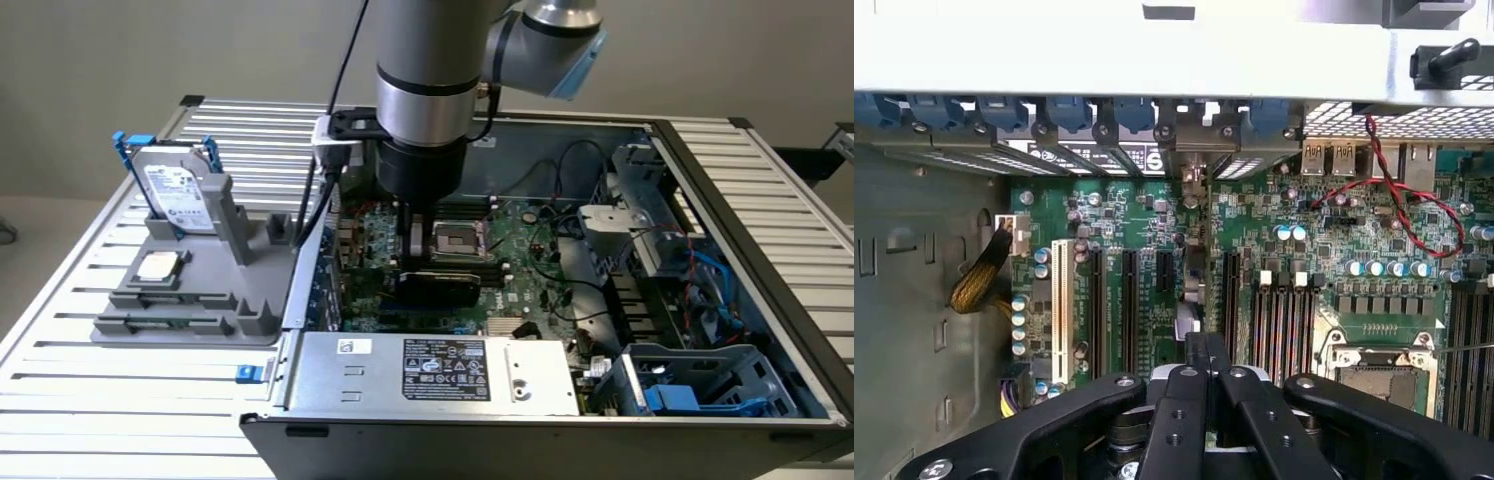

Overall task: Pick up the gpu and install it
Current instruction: 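Insert the gpu into the slot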

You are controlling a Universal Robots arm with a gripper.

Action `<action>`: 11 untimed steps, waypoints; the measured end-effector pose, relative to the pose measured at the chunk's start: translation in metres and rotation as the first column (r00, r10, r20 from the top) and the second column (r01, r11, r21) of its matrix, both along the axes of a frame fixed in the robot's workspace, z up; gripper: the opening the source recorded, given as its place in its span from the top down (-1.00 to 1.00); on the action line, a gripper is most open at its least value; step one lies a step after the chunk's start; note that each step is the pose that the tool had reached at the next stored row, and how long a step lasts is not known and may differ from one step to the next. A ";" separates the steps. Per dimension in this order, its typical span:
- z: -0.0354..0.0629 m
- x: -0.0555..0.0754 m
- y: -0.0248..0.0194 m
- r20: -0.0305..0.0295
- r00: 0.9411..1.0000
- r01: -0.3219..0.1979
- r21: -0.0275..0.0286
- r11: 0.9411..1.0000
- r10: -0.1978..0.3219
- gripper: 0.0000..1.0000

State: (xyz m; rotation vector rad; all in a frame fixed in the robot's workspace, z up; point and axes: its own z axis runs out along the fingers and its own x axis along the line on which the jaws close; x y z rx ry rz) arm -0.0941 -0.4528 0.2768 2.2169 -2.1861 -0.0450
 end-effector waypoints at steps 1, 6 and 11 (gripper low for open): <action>-0.0004 0.000 0.0004 0.000 1.000 -0.001 0.000 1.000 0.001 0.79; -0.0011 0.000 0.0011 0.000 1.000 -0.005 0.000 1.000 0.005 0.79; -0.0022 0.000 0.0014 0.000 1.000 -0.012 0.000 1.000 0.012 0.79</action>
